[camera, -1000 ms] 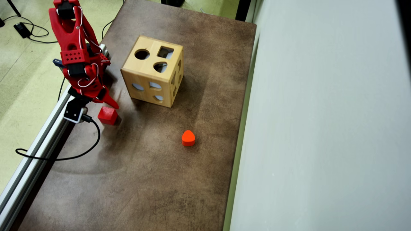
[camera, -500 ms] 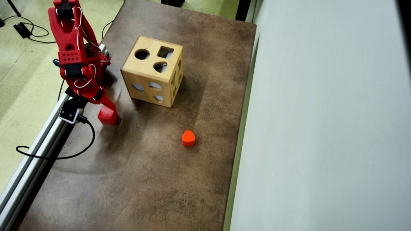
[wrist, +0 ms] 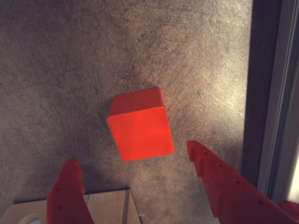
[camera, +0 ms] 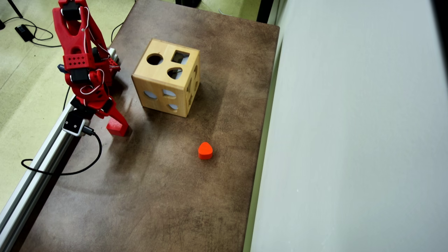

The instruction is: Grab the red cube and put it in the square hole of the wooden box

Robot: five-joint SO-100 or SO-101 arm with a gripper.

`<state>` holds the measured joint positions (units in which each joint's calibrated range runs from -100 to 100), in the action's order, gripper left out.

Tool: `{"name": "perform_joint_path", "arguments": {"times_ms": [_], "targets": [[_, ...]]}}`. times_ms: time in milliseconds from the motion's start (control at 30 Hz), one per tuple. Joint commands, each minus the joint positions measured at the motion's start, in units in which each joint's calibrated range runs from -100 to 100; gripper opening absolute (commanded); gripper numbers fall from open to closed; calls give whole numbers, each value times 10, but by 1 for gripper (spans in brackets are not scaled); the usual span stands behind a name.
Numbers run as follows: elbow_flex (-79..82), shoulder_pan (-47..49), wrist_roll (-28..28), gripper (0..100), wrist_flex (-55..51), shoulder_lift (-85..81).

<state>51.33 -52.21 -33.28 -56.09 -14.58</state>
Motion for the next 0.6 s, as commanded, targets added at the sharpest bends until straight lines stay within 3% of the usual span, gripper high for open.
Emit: {"name": "perform_joint_path", "arguments": {"times_ms": [0,567], "targets": [[-11,5,-3,35,8,-18],[-7,4,-3,35,89,75]]}}
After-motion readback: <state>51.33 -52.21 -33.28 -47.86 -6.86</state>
